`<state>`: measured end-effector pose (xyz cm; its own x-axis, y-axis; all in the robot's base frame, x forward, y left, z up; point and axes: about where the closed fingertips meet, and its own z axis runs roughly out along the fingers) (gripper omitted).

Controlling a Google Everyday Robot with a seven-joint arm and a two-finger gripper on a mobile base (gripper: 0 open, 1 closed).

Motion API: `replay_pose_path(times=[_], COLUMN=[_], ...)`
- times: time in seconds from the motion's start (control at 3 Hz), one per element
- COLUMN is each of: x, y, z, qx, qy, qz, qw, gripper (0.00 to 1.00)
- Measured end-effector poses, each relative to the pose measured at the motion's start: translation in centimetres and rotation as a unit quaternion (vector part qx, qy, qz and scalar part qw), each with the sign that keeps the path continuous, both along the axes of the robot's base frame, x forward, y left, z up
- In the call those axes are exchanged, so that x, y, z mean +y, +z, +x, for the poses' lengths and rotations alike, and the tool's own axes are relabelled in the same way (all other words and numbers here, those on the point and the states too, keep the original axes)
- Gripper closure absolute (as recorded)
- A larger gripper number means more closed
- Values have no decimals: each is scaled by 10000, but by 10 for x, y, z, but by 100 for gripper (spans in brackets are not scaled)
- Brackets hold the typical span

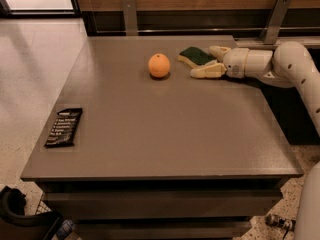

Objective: Move sponge near rxbar chocolate

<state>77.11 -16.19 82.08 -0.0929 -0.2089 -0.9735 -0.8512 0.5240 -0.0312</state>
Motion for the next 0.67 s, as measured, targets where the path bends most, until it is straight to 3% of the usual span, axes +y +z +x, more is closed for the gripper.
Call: replay_pose_path(times=[0.33,0.67], x=[5,8], y=[-1,-2], z=[1,1], qx=[10,15], qy=[38,57], qz=[7,11], qw=[10000,10000], gripper=[49,71])
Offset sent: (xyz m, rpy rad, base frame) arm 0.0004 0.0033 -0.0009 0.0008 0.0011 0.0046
